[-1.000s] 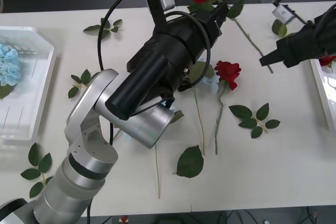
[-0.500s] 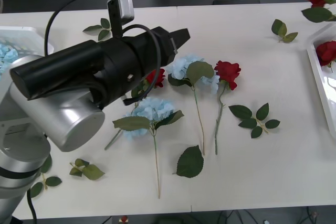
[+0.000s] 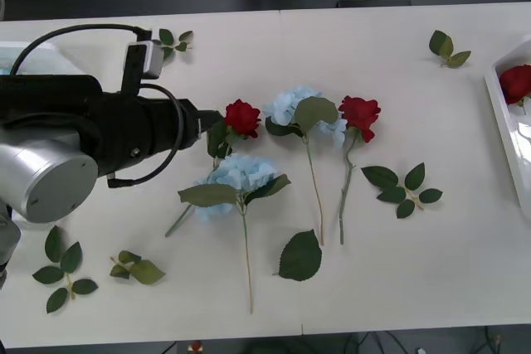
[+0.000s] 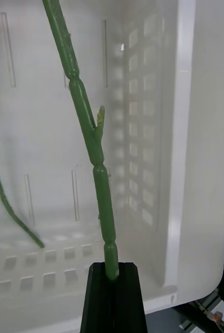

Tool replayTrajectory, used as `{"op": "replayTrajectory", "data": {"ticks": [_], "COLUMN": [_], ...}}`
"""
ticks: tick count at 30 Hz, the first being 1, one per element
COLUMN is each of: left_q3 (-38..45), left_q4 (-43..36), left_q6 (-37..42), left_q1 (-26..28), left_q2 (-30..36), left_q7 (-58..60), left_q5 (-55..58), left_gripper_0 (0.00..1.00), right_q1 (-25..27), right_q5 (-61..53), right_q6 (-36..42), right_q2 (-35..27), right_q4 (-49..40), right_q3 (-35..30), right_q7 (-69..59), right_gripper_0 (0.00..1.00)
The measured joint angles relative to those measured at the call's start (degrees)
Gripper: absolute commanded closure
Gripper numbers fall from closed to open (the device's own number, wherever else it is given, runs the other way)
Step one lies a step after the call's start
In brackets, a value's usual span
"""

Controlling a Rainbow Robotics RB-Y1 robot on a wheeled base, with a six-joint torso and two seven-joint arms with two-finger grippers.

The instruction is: Place the red flowers into the right box and the blue flowers into the left box. If a person shows an open palm, hand one flower to the person first, then continue sorting.

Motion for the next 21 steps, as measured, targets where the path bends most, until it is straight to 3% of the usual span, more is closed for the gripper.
{"op": "replayTrajectory", "data": {"ticks": [4,7,16,18,19,21], "left_q3": [-0.36,-1.15,-5.94,-7.43,-8.21,-9.86], "left_q4": [7.21,12.07,23.6,25.92,26.89,28.73], "left_q6": [0.15,0.2,-0.28,-1.1,-1.35,-1.75], "left_q1": [-1.67,-3.16,-8.0,-8.92,-9.35,-10.17], "left_q2": [-0.06,-0.08,-0.65,-0.8,-0.85,-0.88], "left_q7": [-12.48,-14.31,-17.34,-18.33,-18.67,-18.82], "left_q5": [-1.97,-2.88,-4.42,-5.02,-5.3,-5.67], "left_gripper_0": [0.0,0.0,0.0,0.0,0.0,0.0], "right_q1": [4.29,7.33,11.46,11.46,11.46,11.46], "right_q5": [0.23,0.64,3.21,3.35,3.37,3.49], "right_q6": [-9.37,-14.08,-16.5,-15.89,-15.48,-14.51], "right_q2": [1.27,2.4,4.79,5.21,5.33,5.5], "right_q4": [0.87,1.28,2.63,2.66,2.63,2.52], "right_q3": [0.0,0.0,0.0,0.0,0.0,-0.01], "right_q7": [0.01,0.01,0.01,0.01,0.01,0.01], "right_gripper_0": [1.0,1.0,1.0,0.81,0.62,0.45]}}
